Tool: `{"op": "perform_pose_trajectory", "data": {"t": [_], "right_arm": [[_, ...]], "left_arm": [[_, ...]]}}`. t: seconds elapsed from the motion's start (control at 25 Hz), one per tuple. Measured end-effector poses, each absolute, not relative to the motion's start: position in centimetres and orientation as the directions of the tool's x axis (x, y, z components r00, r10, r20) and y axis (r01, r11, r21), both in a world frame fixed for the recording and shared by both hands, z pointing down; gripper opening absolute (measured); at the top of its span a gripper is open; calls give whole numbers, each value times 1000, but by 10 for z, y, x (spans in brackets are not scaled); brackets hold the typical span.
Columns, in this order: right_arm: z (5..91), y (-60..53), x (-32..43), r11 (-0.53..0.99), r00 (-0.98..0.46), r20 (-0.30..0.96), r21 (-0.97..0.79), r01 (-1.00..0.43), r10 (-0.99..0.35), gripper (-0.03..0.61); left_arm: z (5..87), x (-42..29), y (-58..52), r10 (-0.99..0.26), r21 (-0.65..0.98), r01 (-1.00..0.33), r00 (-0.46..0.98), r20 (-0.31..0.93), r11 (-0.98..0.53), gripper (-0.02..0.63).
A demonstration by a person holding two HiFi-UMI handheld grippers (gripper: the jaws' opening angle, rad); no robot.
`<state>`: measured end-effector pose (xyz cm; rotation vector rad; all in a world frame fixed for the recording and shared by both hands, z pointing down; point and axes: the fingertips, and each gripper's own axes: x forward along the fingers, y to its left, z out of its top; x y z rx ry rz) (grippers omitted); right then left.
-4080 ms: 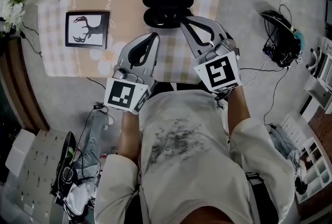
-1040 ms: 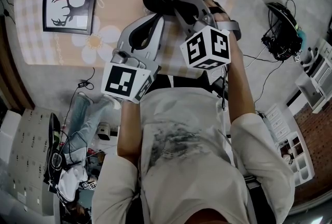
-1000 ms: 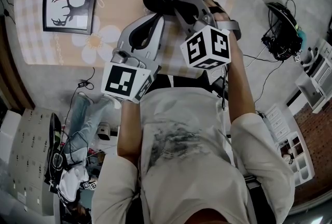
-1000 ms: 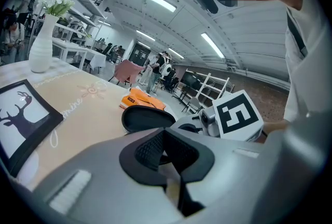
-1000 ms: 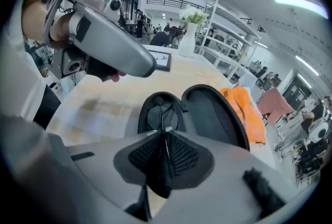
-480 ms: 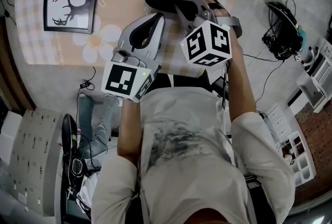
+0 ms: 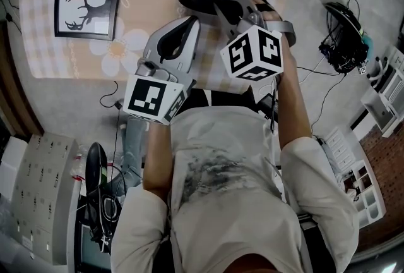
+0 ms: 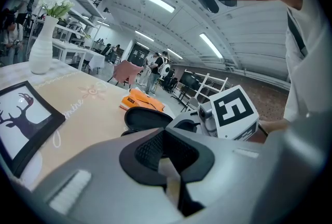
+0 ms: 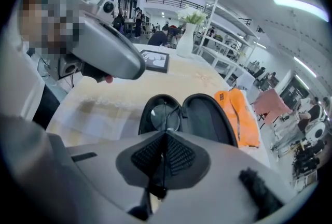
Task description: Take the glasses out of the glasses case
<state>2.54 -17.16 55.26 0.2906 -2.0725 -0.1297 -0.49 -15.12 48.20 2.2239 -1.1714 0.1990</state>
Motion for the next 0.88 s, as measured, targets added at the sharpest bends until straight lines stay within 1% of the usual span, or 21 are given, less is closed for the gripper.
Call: {"op": "perform_pose_trajectory", "data": {"t": [0.88], "right_arm": [[530,-171,26,942,-469,817,283,-178,-334,18]], "left_arm": [[477,-10,-143,-699,440,-785,604,383,-437,8]]}}
